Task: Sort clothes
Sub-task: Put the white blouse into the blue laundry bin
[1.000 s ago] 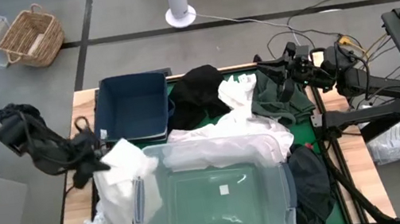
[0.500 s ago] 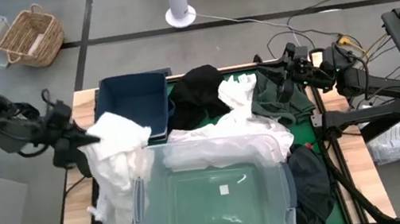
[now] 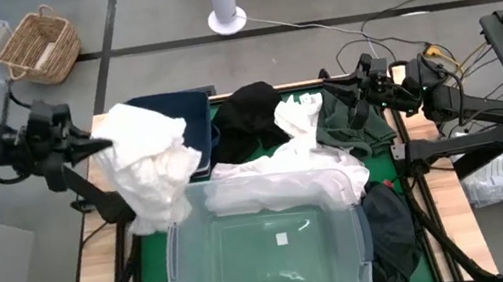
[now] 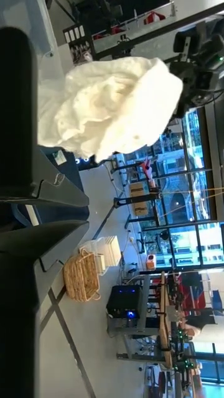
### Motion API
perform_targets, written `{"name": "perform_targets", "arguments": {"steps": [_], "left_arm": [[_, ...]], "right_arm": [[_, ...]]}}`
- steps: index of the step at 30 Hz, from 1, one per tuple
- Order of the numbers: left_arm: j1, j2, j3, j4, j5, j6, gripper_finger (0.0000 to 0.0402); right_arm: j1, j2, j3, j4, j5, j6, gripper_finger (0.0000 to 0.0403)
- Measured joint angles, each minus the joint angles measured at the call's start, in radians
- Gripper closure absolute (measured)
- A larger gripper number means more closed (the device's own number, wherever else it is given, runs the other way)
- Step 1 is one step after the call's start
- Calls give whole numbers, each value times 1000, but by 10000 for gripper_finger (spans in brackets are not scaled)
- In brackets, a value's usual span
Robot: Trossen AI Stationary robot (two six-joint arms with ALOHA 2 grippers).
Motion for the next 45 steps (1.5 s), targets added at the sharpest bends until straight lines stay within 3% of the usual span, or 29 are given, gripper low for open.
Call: {"name": "perform_targets", "arguments": {"steps": [12,19,24,34,45], "left_arm": [[0,142,288,126,-161,373,401],[0,124,272,374,-289,600,401],[0,123,275,628,-415,867,401],[0,117,275,1150,-432,1407,401],[0,112,275,1410,-423,1639,401]], "right_arm": [[0,0,0,1,0,-2,364],[0,0,0,2,0,2,364],[0,0,0,2,1,2,364],[0,0,0,2,1,-13,364],[0,0,0,2,2,-26,364]]}}
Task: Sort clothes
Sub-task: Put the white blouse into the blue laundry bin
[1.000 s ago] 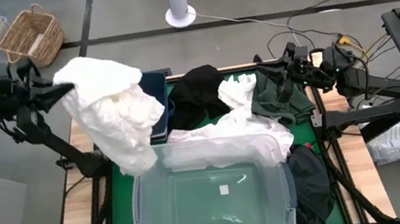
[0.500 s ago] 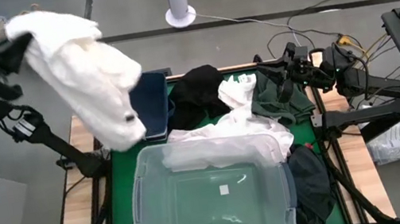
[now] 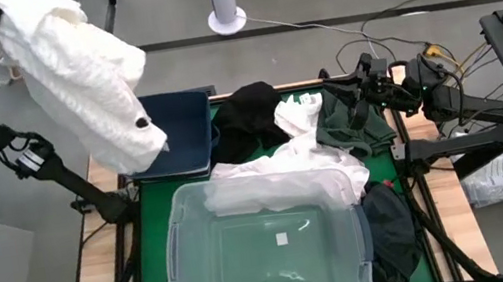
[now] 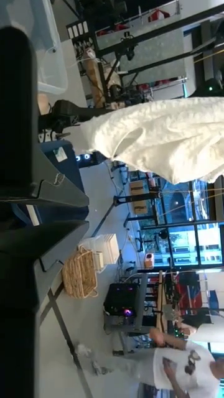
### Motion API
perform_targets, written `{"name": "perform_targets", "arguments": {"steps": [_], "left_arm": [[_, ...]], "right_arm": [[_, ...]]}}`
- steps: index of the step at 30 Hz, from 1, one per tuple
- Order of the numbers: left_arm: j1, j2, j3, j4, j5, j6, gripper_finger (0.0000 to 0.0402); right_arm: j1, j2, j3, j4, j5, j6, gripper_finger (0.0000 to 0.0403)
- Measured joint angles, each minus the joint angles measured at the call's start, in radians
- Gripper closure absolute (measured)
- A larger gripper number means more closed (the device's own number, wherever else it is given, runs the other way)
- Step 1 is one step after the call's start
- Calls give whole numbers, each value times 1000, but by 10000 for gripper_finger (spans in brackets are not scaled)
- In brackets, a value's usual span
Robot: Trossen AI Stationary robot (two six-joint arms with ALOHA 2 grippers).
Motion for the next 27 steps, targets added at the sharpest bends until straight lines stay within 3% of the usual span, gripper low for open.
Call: {"name": "perform_targets", "arguments": {"steps": [8,14,27], "left_arm": [[0,1,-1,11,28,1,401],[0,4,-24,11,-53,-28,401],[52,91,-161,4,9,-67,401]], "right_arm": [[0,0,0,0,0,1,364],[0,0,0,0,0,3,364],[0,0,0,0,0,3,364]]}}
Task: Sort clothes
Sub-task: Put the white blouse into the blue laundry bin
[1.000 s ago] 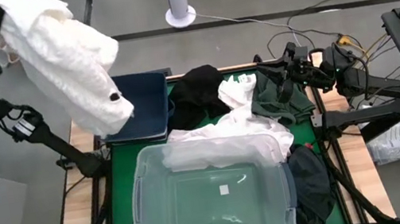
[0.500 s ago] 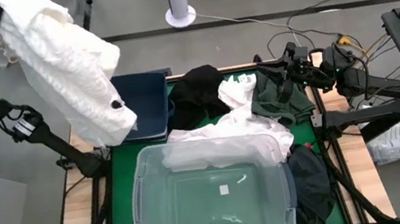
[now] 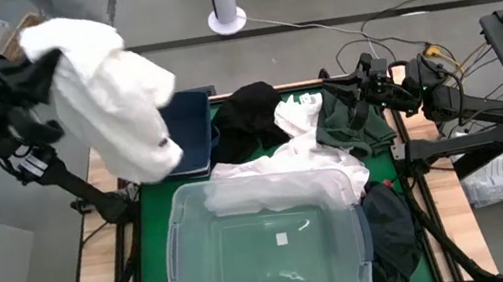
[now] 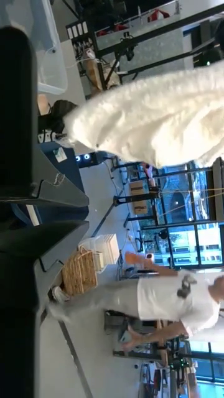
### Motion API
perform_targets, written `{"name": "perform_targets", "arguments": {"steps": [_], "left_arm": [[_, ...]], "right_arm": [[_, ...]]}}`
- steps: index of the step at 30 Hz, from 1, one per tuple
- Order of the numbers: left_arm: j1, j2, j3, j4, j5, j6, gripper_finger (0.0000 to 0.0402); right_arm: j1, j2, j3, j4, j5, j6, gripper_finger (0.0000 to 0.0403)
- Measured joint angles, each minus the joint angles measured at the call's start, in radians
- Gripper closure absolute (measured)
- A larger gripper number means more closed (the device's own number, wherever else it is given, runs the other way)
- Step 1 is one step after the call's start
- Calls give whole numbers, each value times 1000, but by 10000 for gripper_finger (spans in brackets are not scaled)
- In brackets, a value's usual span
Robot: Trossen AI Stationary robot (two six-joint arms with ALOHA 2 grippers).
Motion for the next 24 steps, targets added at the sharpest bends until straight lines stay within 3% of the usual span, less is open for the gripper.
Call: {"name": "perform_targets", "arguments": {"steps": [5,12,24], "left_arm": [[68,55,12,1,0,-4,401],[293,139,42,4,4,-15,401],[593,241,175,-57,-111,220,401]], "right_arm": [[0,0,0,0,0,0,364],[0,0,0,0,0,3,364],[0,0,0,-7,0,1,364]]}}
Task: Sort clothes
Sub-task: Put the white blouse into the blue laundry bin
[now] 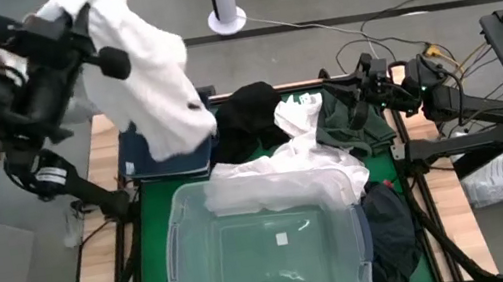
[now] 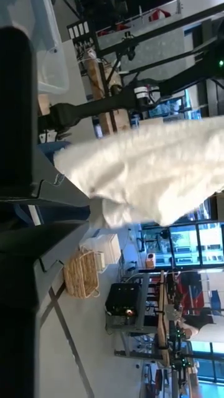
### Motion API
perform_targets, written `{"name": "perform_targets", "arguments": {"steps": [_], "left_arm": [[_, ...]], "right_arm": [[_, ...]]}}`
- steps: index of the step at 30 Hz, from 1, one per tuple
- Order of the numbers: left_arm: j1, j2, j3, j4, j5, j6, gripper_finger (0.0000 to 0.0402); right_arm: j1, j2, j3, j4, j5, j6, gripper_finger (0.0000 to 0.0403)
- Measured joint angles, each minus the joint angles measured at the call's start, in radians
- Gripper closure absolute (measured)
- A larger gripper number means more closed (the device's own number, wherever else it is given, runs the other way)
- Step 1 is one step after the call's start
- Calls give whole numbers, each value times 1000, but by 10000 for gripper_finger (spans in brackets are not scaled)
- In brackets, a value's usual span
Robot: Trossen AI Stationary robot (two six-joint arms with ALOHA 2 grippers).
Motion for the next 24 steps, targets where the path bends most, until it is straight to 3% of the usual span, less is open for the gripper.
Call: {"name": "perform_targets", "arguments": {"steps": [5,13,19,24], "left_arm": [[108,-3,-12,-122,-48,-31,401],[242,-14,-12,-481,47,-396,401],[353,-32,-12,-770,270,-770,401],[436,-34,-12,-925,405,-927,401]], "right_arm": [[0,0,0,-24,0,2,364],[0,0,0,-23,0,0,364],[0,0,0,-23,0,2,364],[0,0,0,-23,0,11,364]]}}
